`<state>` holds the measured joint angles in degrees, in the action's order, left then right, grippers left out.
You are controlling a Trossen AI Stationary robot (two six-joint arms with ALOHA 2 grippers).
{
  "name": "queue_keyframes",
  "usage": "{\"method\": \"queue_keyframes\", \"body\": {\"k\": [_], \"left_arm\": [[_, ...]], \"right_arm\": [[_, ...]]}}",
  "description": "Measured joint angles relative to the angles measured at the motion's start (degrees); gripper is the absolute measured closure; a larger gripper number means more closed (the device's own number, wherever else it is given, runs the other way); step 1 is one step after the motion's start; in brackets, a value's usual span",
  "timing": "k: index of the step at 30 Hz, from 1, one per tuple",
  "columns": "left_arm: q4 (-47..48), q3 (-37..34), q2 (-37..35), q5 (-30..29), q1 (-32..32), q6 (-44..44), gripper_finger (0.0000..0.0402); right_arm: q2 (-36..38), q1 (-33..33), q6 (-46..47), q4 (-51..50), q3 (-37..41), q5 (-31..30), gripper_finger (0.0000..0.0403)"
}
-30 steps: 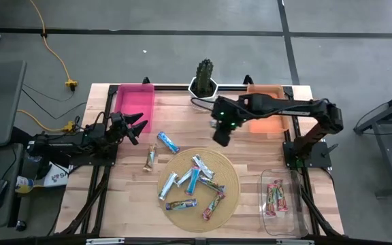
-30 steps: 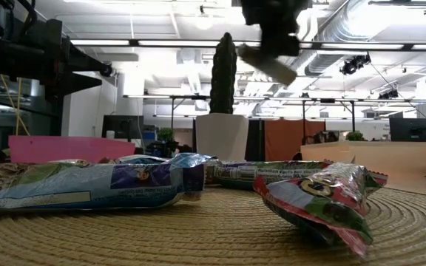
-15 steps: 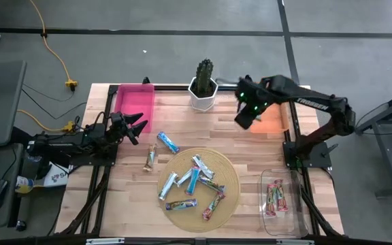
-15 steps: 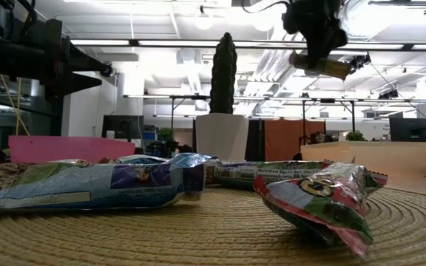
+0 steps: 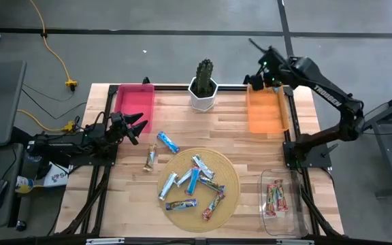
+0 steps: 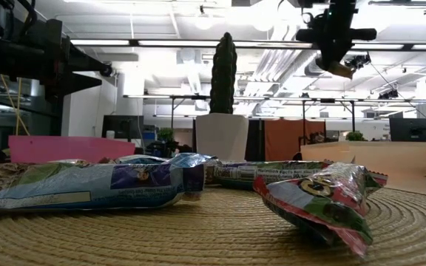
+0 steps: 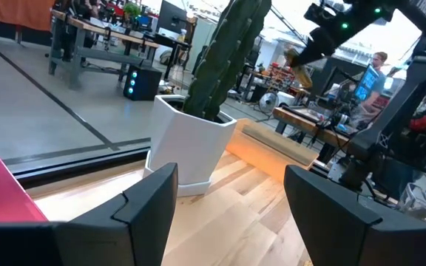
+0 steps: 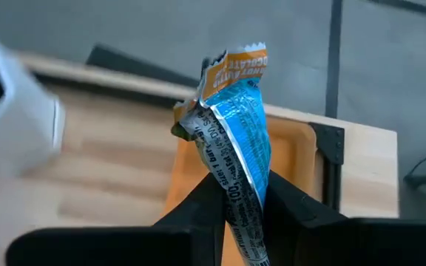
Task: Pick and place Granola Bars by type
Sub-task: Put the yellow granola bar into the orange bin
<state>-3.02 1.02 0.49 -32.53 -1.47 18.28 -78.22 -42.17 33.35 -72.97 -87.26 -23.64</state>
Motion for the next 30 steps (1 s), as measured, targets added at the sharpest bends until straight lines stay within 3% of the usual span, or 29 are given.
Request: {"method": "queue_keyframes", "body": {"k": [7,12,30], "left_arm": [[0.0,0.0,0.0,0.0,0.0,0.0,0.0156],[0.0,0.0,0.0,0.0,0.0,0.0,0.0156],[0.0,0.0,0.0,0.0,0.0,0.0,0.0156]], "right_arm": [[-2.2,-5.5,5.2,6.9,0.0,1.7,0.0348],[-7.0,-8.9,5.4,7.1,0.0,9.6,0.0348],[-17.9,-14.7,0.3,-6.3,0.0,22.2,0.0348]]}}
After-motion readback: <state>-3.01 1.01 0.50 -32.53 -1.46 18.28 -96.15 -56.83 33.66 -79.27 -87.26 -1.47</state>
